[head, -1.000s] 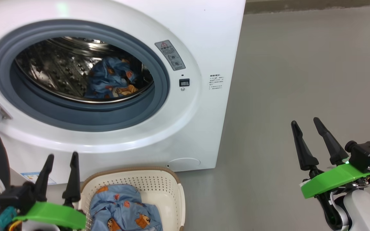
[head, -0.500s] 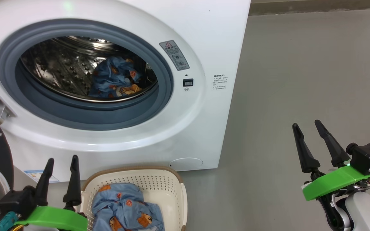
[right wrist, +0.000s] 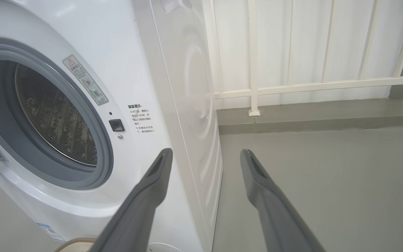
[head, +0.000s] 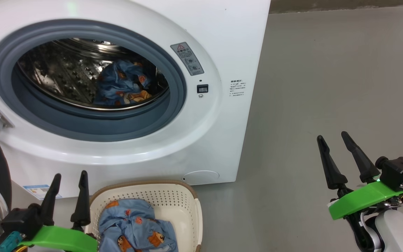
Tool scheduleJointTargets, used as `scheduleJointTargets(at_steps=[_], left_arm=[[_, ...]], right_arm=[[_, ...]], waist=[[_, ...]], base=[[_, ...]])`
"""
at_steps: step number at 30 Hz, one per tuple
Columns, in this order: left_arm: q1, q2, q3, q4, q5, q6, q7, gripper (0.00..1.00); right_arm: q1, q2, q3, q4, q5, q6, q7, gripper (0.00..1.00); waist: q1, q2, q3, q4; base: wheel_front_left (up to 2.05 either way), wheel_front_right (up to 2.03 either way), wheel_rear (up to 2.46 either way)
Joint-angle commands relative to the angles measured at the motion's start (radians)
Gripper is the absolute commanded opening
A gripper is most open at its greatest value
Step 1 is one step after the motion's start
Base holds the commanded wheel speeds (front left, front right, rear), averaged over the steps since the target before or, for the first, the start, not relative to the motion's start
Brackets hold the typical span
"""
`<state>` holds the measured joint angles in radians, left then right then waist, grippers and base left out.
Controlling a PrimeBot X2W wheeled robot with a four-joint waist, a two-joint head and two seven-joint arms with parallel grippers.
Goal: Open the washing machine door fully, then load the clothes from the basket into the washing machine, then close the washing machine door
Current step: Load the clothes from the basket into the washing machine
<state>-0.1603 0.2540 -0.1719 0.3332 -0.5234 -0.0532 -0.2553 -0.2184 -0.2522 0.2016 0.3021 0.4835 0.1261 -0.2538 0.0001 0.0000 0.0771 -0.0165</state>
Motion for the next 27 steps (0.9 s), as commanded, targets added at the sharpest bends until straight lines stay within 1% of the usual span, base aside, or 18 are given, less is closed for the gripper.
scheduleJointTargets(at_steps=[1, 7, 13, 20, 27], left_arm=[[-0.031, 0.019, 0.040, -0.011, 0.007, -0.004, -0.006, 1.00], [-0.040, 0.018, 0.030, 0.009, 0.003, -0.010, -0.005, 1.00], [-0.062, 0.022, 0.020, 0.021, 0.000, -0.013, 0.005, 1.00], [-0.112, 0.031, 0.006, 0.023, 0.003, -0.017, 0.021, 1.00], [-0.181, 0.033, -0.012, 0.043, 0.000, -0.022, 0.061, 1.00]], right_arm=[[-0.009, -0.016, 0.020, -0.022, 0.000, 0.005, -0.008, 1.00], [-0.012, -0.018, 0.026, -0.022, 0.002, 0.005, -0.008, 1.00], [-0.028, -0.019, 0.036, -0.021, 0.002, 0.005, -0.008, 1.00], [-0.074, -0.034, 0.042, -0.025, -0.003, 0.005, -0.008, 1.00], [-0.109, -0.013, 0.032, -0.026, -0.008, 0.005, -0.008, 1.00]], waist=[[-0.0001, 0.0000, 0.002, -0.001], [-0.0001, 0.0000, 0.012, -0.002], [-0.0001, 0.0000, 0.050, -0.009], [-0.0001, 0.0000, 0.131, -0.020], [-0.0001, 0.0000, 0.241, -0.022]], base=[[0.00, 0.00, 0.00], [0.00, 0.00, 0.00], [0.00, 0.00, 0.00], [0.00, 0.00, 0.00], [0.00, 0.00, 0.00]])
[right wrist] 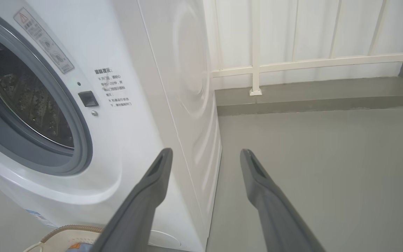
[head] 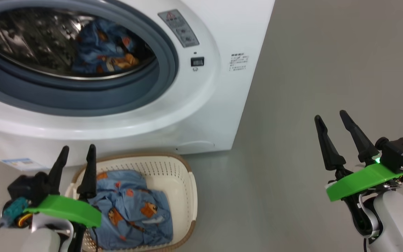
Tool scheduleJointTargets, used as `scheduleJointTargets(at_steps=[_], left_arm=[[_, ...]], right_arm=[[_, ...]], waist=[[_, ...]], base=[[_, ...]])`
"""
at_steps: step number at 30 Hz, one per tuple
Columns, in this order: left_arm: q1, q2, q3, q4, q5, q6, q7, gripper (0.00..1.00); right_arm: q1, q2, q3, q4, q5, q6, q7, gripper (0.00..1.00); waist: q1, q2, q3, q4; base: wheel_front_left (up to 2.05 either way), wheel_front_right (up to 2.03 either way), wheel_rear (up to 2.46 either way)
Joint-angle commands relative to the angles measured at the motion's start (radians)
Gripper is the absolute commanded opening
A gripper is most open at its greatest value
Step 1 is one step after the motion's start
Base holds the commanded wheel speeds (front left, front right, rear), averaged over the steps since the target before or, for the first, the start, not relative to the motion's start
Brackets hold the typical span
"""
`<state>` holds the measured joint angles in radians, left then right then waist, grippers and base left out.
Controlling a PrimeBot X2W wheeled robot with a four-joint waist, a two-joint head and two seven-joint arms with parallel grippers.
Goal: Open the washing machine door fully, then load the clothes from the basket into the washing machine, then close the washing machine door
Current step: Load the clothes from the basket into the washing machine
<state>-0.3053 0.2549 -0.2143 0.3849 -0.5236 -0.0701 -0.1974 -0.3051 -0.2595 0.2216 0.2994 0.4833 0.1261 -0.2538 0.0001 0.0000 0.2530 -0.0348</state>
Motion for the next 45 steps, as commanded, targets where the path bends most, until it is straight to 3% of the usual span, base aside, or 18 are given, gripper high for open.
scheduleJointTargets(at_steps=[1, 13, 24, 35, 45], left_arm=[[-0.036, 0.032, 0.031, -0.009, 0.001, -0.005, 0.003, 1.00], [-0.203, 0.050, -0.019, 0.223, -0.033, -0.046, 0.075, 1.00], [-0.376, 0.040, -0.142, 0.455, -0.080, -0.060, 0.091, 1.00], [-0.495, 0.057, -0.274, 0.619, -0.213, -0.060, 0.131, 1.00], [-0.581, 0.077, -0.315, 0.758, -0.265, -0.060, 0.180, 1.00]], right_arm=[[-0.022, -0.006, 0.012, -0.023, -0.007, 0.005, -0.008, 1.00], [-0.133, 0.026, 0.006, -0.034, -0.024, 0.005, -0.008, 1.00], [-0.223, 0.026, -0.006, -0.074, -0.050, 0.005, -0.008, 1.00], [-0.277, 0.039, -0.021, -0.103, -0.065, 0.005, -0.008, 1.00], [-0.291, 0.052, -0.014, -0.099, -0.068, 0.005, -0.008, 1.00]], waist=[[-0.0001, 0.0000, 0.065, -0.004], [-0.0001, 0.0000, 0.284, -0.027], [-0.0001, 0.0000, 0.453, -0.054], [-0.0001, 0.0000, 0.587, -0.081], [-0.0001, 0.0000, 0.659, -0.095]], base=[[0.00, 0.00, 0.00], [0.00, 0.00, 0.00], [0.00, 0.00, 0.00], [0.00, 0.00, 0.00], [0.00, 0.00, 0.00]])
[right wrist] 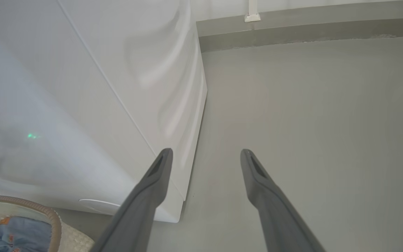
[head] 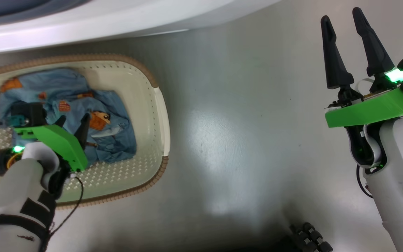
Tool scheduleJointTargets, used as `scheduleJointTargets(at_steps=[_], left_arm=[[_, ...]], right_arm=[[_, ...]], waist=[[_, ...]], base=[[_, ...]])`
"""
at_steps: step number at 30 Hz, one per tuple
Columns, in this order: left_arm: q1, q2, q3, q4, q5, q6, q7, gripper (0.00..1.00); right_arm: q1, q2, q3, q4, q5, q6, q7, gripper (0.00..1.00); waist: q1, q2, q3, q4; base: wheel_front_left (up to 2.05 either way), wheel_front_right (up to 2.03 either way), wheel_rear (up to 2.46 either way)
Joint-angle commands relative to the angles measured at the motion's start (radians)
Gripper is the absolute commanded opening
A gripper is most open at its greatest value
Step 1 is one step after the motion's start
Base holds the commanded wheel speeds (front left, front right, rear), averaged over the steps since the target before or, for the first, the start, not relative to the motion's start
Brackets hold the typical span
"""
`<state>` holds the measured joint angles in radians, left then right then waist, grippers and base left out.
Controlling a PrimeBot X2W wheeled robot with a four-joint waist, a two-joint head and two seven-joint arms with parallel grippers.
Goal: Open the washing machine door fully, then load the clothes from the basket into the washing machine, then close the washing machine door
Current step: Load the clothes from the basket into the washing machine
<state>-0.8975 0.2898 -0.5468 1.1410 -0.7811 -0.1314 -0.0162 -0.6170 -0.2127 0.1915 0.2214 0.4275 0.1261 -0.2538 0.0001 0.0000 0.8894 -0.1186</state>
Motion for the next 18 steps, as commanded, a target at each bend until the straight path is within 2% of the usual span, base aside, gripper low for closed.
scheduleJointTargets(at_steps=[1, 8, 15, 18], left_arm=[[0.002, 0.045, 0.015, 0.020, -0.007, 0.001, 0.005, 1.00], [-0.037, 0.037, -0.001, 0.105, -0.005, 0.004, 0.038, 1.00], [-0.052, 0.062, -0.011, 0.135, 0.007, 0.073, 0.056, 1.00], [-0.057, 0.060, -0.011, 0.139, 0.003, 0.073, 0.057, 1.00]], right_arm=[[0.019, 0.007, 0.018, -0.022, -0.012, 0.005, -0.008, 1.00], [0.017, 0.019, 0.023, -0.029, -0.015, 0.005, -0.008, 1.00], [0.021, 0.032, 0.029, -0.038, -0.020, 0.005, -0.008, 1.00], [0.021, 0.036, 0.031, -0.037, -0.020, 0.005, -0.008, 1.00]], waist=[[-0.0001, 0.0000, 0.028, -0.014], [-0.0001, 0.0000, 0.052, -0.036], [-0.0001, 0.0000, 0.069, -0.064], [-0.0001, 0.0000, 0.070, -0.071]], base=[[0.00, 0.00, 0.00], [0.00, 0.00, 0.00], [0.00, 0.00, 0.00], [0.00, 0.00, 0.00]])
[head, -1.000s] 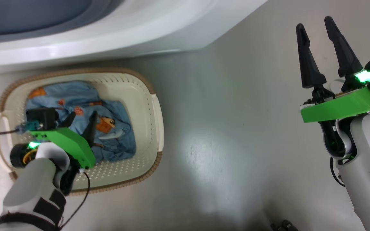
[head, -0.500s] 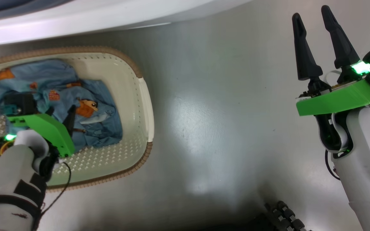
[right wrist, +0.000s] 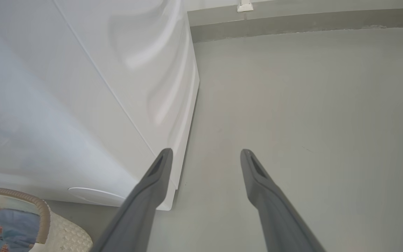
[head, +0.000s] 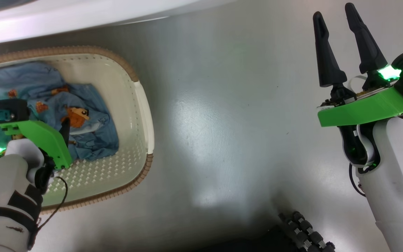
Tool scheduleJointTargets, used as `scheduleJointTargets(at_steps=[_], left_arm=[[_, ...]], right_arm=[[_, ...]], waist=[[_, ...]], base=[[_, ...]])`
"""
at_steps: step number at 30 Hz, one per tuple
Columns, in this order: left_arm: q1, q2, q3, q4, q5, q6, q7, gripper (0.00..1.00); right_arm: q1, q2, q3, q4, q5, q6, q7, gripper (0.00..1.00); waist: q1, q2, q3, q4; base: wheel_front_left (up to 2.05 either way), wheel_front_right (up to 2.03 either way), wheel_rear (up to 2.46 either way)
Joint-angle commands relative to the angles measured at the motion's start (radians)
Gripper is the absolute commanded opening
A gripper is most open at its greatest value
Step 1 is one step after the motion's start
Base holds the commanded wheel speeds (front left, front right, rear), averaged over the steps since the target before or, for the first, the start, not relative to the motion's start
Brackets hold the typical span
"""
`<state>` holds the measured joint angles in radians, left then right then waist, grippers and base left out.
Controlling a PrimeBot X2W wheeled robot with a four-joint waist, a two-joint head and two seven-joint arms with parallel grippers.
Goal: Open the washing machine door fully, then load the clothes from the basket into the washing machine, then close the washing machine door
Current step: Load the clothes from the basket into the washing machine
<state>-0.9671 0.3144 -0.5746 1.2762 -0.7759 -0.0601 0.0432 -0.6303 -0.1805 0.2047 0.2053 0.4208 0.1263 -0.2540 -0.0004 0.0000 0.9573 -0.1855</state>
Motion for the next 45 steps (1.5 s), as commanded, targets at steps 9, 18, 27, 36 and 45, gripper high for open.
scheduleJointTargets(at_steps=[9, 18, 27, 36, 45], left_arm=[[-0.001, 0.046, 0.019, 0.010, -0.007, 0.021, -0.035, 1.00], [0.007, 0.054, 0.017, 0.013, -0.013, 0.041, -0.021, 0.00], [0.028, 0.038, 0.020, 0.014, -0.030, 0.016, -0.040, 0.00], [0.088, 0.020, 0.045, 0.014, -0.077, -0.044, -0.104, 0.00], [0.190, -0.020, 0.042, -0.035, -0.117, -0.069, -0.205, 0.00]], right_arm=[[0.035, 0.012, 0.022, -0.020, -0.014, 0.004, -0.008, 1.00], [0.032, 0.016, 0.020, -0.012, -0.012, 0.004, -0.008, 1.00], [0.030, 0.019, 0.022, -0.006, -0.010, 0.004, -0.008, 1.00], [0.039, 0.024, 0.024, 0.006, -0.001, 0.004, -0.008, 1.00], [0.086, 0.019, 0.020, 0.034, 0.014, 0.004, -0.008, 1.00]], waist=[[0.0004, 0.0000, 0.001, -0.021], [0.0004, 0.0000, -0.010, -0.023], [0.0004, 0.0000, -0.052, -0.012], [0.0004, 0.0000, -0.159, -0.003], [0.0004, 0.0000, -0.324, 0.021]], base=[[0.00, 0.00, 0.00], [0.00, 0.00, 0.00], [0.00, 0.00, 0.00], [0.00, 0.00, 0.00], [0.00, 0.00, 0.00]])
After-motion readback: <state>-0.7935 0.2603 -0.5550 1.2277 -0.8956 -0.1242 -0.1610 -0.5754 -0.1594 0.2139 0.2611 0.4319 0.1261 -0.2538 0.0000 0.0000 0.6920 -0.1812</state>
